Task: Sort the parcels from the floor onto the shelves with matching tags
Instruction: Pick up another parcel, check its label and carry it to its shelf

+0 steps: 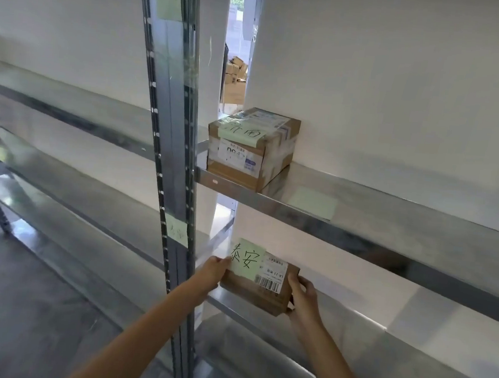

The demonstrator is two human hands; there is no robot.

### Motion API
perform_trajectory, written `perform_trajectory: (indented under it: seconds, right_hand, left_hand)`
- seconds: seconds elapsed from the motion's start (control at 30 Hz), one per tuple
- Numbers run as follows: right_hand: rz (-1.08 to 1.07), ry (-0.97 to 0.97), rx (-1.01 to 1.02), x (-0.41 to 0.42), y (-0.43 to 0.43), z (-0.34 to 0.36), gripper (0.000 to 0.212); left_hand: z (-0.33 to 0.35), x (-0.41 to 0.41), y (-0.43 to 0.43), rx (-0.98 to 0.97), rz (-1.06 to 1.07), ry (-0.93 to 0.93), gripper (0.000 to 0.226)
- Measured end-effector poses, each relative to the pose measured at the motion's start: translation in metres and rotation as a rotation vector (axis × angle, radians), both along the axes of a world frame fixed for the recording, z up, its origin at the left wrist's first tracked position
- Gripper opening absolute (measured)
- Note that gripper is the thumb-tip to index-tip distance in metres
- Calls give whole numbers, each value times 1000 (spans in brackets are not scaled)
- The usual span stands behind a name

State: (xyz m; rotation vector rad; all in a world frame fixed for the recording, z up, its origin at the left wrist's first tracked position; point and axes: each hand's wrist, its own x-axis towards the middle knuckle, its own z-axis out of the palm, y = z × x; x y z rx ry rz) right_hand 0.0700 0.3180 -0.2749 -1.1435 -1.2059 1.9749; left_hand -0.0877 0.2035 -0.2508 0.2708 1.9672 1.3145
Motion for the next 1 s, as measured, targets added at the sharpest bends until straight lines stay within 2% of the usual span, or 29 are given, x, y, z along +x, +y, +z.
perform_trajectory:
  seconds: [0.07, 0.2, 0.37, 0.47, 0.57, 0.83, 1.0]
  right_hand:
    - [0, -21, -1, -14, 5, -5, 40]
    - [10, -74, 16, -42, 14, -15, 45]
    - [1, -141, 27, -71, 19, -32, 46]
    - [-29, -243, 67, -87, 22, -42, 43]
    - [-37, -286, 60, -100, 23, -48, 37]
    - [-64, -285, -57, -125, 25, -66, 49]
    - [-98, -259, -75, -131, 24, -79, 47]
  left_hand:
    - [-4, -11, 7, -23, -24, 10, 37]
    - [-12, -36, 16, -65, -167, 54, 25]
    - [-22, -65, 32, -167, -275, 170, 40]
    - [-31, -79, 43, -208, -337, 180, 40]
    - [-42, -92, 54, -201, -342, 161, 39]
    - [-70, -109, 71, -175, -313, 113, 55]
    - [-82, -113, 71, -225, -319, 149, 59]
